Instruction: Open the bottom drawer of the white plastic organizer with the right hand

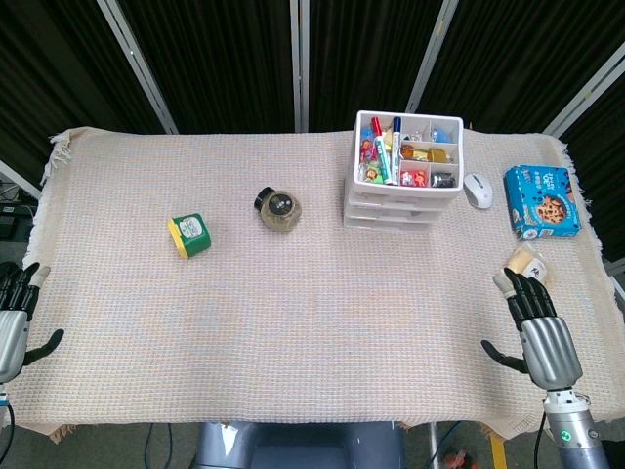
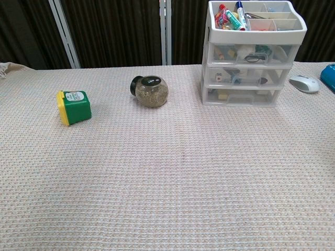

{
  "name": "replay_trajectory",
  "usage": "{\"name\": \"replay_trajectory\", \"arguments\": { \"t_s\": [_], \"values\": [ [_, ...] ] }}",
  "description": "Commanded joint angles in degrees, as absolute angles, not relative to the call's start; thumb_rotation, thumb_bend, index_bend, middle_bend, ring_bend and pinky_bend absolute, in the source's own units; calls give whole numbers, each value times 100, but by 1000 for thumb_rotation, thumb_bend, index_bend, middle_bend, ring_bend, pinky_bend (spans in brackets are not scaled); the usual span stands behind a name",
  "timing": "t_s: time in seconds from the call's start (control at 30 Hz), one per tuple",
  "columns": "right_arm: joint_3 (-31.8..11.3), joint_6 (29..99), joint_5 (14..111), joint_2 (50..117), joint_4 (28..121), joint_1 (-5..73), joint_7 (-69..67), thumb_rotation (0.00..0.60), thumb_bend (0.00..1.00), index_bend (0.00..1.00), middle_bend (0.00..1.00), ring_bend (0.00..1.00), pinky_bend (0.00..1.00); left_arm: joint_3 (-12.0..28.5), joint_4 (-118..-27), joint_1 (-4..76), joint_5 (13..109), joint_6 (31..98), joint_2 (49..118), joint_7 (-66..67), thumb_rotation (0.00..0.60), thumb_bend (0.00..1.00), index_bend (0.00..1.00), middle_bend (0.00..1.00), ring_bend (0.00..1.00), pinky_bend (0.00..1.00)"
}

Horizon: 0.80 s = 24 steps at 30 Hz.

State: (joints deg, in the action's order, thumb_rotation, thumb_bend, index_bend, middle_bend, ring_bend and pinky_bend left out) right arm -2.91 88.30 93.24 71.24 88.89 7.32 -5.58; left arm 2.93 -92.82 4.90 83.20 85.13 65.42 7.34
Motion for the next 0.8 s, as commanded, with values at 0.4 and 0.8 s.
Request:
{"name": "replay_trajectory", "arguments": {
  "t_s": [0.4, 0.8],
  "values": [
    [-279, 8789, 9338, 7133, 8894, 760, -513, 600, 111, 1, 0, 0, 0, 282, -9256, 472, 8330, 8524, 6544, 710, 600, 283, 0, 0, 0, 0],
    [-257, 8718, 9303, 7160, 8855, 772, -491, 600, 111, 4, 0, 0, 0, 278, -9281, 465, 8341, 8535, 6542, 739, 600, 282, 0, 0, 0, 0]
  ]
}}
